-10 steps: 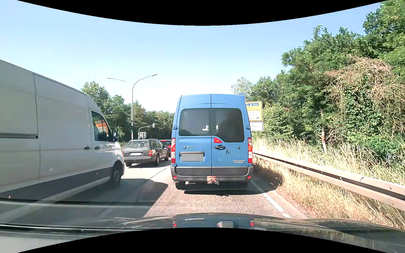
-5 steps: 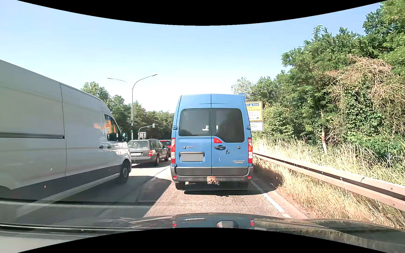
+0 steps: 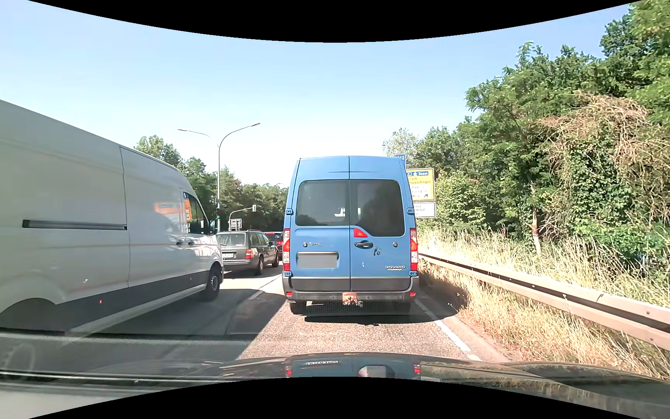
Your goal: Follow the waypoints while adhering to traffic rules and regulations
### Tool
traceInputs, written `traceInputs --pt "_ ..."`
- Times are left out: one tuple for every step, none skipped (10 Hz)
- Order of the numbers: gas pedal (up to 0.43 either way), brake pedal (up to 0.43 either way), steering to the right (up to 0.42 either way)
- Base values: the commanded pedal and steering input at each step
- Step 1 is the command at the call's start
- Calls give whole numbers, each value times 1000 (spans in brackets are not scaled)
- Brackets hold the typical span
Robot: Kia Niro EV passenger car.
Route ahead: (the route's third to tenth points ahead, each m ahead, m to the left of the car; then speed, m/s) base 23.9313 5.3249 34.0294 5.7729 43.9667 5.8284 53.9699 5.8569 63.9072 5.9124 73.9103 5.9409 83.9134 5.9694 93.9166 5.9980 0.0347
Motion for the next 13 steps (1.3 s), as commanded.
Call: traceInputs --pt "0 183 -1" --pt "0 183 -1" --pt "0 183 -1" --pt "0 183 -1" --pt "0 189 -1" --pt "0 183 -1" --pt "0 189 -1" --pt "0 183 -1" --pt "0 183 -1" --pt "0 183 -1" --pt "0 189 -1" --pt "0 183 -1" --pt "0 189 -1"
